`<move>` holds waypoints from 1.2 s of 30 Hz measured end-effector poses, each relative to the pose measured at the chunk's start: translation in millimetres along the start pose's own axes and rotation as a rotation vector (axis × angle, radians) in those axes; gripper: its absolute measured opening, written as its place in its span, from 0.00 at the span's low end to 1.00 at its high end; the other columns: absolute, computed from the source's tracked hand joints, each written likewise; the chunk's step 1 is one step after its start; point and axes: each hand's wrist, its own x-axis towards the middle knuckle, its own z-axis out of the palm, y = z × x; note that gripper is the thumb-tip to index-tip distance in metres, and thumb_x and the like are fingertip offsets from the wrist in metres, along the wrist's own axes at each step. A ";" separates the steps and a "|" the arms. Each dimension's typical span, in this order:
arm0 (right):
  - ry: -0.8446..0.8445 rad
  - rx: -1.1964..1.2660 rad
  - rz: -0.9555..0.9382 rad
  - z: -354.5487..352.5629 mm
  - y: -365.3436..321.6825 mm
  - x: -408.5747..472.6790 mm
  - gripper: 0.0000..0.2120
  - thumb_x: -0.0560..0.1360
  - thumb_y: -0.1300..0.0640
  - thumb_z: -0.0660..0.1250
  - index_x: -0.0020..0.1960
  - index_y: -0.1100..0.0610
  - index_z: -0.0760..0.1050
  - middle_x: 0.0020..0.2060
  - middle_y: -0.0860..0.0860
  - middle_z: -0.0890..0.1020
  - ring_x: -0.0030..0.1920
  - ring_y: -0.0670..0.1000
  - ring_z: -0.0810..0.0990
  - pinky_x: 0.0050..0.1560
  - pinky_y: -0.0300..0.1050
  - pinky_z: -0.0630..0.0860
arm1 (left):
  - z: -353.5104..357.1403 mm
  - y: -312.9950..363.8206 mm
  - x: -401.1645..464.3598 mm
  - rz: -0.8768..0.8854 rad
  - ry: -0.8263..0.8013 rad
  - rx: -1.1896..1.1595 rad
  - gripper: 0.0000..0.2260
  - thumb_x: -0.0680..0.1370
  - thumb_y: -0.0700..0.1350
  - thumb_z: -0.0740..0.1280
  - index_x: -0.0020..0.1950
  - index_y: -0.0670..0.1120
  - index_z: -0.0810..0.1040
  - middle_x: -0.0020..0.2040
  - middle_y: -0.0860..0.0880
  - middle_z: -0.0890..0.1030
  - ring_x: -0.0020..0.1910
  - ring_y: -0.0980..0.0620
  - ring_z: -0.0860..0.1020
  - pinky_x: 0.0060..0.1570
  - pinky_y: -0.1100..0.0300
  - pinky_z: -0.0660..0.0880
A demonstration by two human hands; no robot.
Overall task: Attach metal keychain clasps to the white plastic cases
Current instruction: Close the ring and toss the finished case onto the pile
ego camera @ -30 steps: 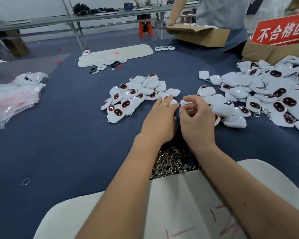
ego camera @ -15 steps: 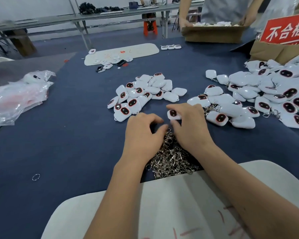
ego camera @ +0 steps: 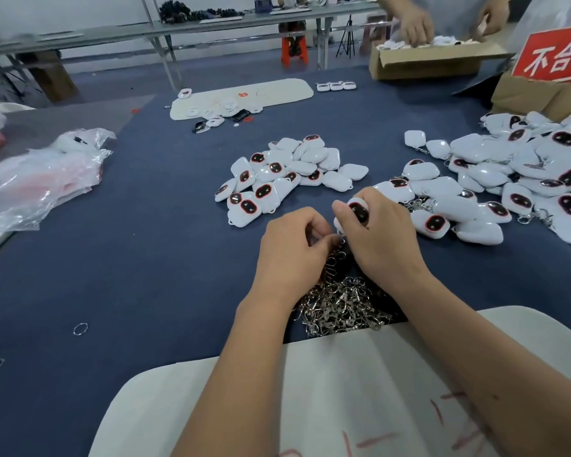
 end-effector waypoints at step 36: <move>-0.269 0.538 -0.073 -11.9 2.2 -4.8 0.02 0.79 0.58 0.73 0.48 0.53 0.84 0.31 0.42 0.84 0.23 0.45 0.77 0.26 0.31 0.68 | 10.7 16.3 7.9 -0.346 0.257 -0.795 0.08 0.83 0.44 0.68 0.47 0.40 0.78 0.31 0.51 0.80 0.34 0.55 0.78 0.50 0.53 0.80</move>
